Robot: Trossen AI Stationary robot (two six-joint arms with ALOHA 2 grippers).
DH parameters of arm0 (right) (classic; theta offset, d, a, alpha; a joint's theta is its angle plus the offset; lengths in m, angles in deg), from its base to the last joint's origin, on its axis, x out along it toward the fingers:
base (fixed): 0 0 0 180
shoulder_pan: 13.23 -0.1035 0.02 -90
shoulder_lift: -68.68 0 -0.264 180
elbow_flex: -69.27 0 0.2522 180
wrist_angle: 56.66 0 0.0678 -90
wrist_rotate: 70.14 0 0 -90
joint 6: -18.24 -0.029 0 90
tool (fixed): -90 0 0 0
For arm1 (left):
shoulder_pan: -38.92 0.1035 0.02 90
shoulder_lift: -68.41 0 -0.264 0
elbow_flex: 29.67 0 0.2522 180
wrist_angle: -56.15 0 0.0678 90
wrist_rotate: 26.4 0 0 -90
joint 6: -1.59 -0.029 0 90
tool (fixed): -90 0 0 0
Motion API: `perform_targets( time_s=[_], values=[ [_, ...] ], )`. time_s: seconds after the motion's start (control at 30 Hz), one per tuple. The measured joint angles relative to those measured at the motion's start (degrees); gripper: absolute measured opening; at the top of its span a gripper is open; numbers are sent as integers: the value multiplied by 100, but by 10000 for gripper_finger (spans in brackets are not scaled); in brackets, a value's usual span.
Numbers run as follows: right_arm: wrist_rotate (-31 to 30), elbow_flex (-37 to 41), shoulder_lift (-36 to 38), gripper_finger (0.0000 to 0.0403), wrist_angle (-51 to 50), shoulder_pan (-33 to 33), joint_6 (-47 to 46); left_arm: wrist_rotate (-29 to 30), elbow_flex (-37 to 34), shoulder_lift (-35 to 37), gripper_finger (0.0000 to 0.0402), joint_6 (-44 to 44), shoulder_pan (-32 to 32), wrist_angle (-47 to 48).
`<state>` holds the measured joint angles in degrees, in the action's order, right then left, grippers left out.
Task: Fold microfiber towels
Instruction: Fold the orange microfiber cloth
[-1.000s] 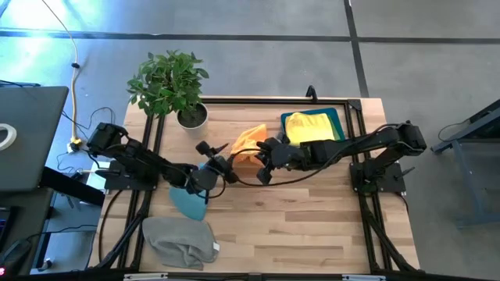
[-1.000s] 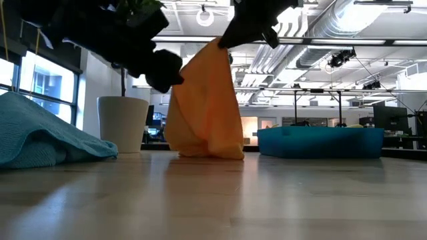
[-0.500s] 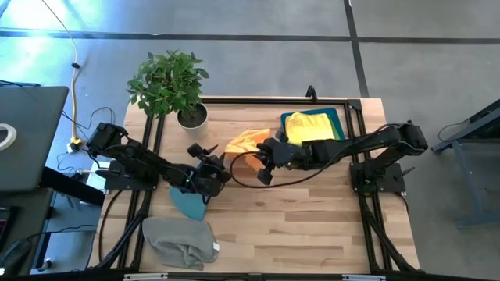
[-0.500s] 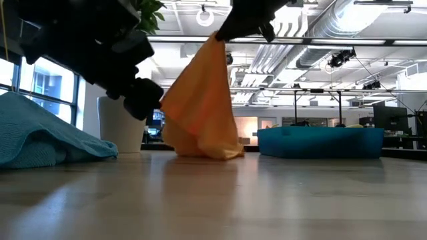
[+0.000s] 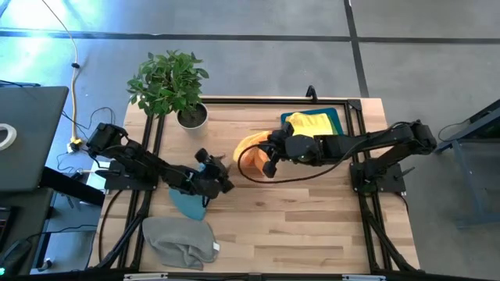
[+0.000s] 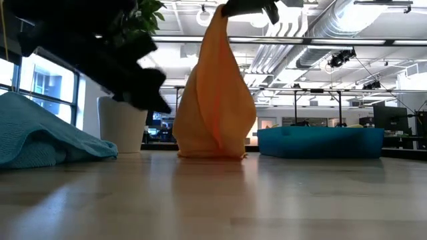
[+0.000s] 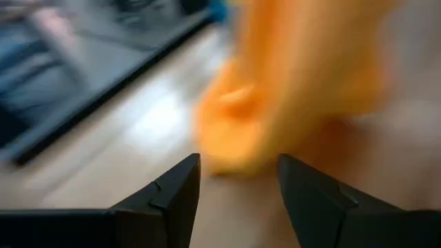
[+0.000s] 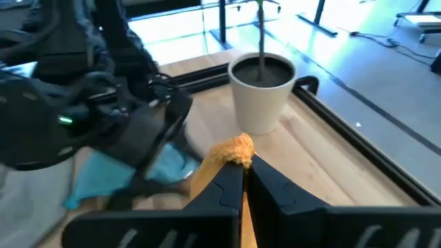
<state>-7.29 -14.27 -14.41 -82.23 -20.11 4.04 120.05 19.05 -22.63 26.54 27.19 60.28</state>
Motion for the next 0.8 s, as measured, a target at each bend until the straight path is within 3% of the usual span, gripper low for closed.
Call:
perform_targets(
  time_s=[0.1, 0.2, 0.37, 0.47, 0.8],
  values=[
    [-4, 0, -20, 0, -5, 74, 2, -575, 0, 2, 181, -828, -217, -1055],
    [-9, 0, -28, 0, -60, 122, -59, -723, 2, 3, 181, -1737, -413, -2114],
    [-17, 0, -54, 0, -68, 114, -76, 120, 2, 4, 181, -2814, -367, -3073],
    [-17, 4, -92, 0, -49, 73, -94, 150, 2, 4, 181, -2959, -144, -3294],
    [-32, 9, -305, 0, 52, 49, -232, -776, 93, 4, 181, -2061, 404, -3430]
  ],
)
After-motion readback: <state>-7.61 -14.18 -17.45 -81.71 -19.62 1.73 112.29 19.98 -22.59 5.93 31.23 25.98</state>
